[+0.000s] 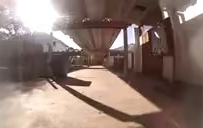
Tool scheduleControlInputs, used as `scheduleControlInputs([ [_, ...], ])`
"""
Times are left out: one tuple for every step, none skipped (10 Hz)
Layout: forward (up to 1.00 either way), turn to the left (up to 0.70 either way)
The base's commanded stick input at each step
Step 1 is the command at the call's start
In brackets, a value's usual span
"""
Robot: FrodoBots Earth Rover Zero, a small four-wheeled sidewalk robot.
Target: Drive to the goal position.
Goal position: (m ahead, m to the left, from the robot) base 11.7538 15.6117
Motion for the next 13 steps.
scheduleControlInputs([
  [0.50,0.00],
  [0.50,0.00],
  [0.50,0.00],
  [0.50,0.00],
  [0.50,0.00],
  [0.50,0.00],
  [0.50,0.00],
  [0.50,0.00],
  [0.50,0.00],
  [0.50,0.00],
  [0.50,0.00],
  [0.50,0.00],
  [0.50,0.00],
])
